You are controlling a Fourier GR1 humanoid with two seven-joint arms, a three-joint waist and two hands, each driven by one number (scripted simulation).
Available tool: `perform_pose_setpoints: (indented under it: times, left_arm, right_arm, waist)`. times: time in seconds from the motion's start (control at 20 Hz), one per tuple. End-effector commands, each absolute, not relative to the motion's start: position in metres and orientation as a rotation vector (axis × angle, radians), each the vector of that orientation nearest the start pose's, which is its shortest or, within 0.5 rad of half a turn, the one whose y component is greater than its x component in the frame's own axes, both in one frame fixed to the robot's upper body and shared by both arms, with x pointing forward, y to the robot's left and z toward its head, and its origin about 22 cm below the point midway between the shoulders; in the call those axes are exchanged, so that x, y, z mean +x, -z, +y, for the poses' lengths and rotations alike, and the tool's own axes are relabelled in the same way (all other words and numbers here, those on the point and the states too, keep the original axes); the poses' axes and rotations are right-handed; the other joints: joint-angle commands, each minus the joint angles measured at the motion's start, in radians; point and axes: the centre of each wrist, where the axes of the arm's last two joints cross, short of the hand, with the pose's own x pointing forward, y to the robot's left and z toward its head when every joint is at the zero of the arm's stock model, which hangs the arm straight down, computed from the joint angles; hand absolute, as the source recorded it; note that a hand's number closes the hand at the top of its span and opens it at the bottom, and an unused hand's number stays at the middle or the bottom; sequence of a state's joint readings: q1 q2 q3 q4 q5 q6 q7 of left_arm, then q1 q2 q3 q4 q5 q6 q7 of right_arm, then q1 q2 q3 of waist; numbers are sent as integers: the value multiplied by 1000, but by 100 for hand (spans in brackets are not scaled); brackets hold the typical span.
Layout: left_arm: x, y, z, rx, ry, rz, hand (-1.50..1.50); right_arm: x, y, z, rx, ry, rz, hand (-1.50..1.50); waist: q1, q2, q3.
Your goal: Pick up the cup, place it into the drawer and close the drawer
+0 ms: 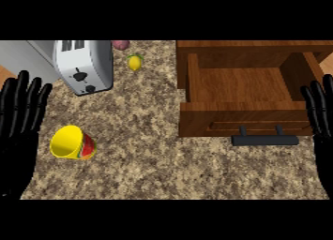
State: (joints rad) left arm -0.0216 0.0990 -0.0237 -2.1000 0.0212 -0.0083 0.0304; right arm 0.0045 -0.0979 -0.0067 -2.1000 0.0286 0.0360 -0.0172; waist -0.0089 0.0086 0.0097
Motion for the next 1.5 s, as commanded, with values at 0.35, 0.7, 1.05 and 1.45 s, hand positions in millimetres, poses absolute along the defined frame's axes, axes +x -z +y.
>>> perform_pose_setpoints:
  times: [0.35, 0.7, 1.05, 1.45]
  left_arm:
    - [220, -106, 289, -640, 292, -1942, -150]
    - [237, -98, 332, -705, 279, -1894, -150]
    - [236, -116, 316, -685, 303, -1884, -150]
    - [238, -108, 311, -643, 281, -1853, -150]
  right_arm:
    - [208, -128, -222, 145, -109, -2016, -150]
    - [235, -114, -234, 131, -114, -1990, -150]
    - [224, -145, -226, 130, -117, -2006, -150]
    - [225, -121, -220, 131, -81, -2011, -150]
  waist:
    - [12, -5, -13]
    - [10, -7, -10]
    - [10, -9, -10]
    - [9, -9, -10]
